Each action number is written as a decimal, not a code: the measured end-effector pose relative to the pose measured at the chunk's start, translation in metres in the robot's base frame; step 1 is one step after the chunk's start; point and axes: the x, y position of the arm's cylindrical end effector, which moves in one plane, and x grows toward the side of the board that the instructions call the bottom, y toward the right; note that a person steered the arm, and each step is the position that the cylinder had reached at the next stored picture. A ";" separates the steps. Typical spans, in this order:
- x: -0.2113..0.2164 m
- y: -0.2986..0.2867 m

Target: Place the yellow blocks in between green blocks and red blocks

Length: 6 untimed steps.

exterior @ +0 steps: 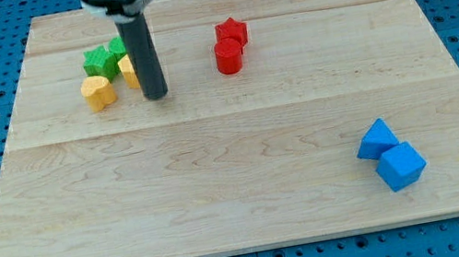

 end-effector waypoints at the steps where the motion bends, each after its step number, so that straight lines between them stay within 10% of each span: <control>1: 0.012 -0.061; 6: -0.047 -0.079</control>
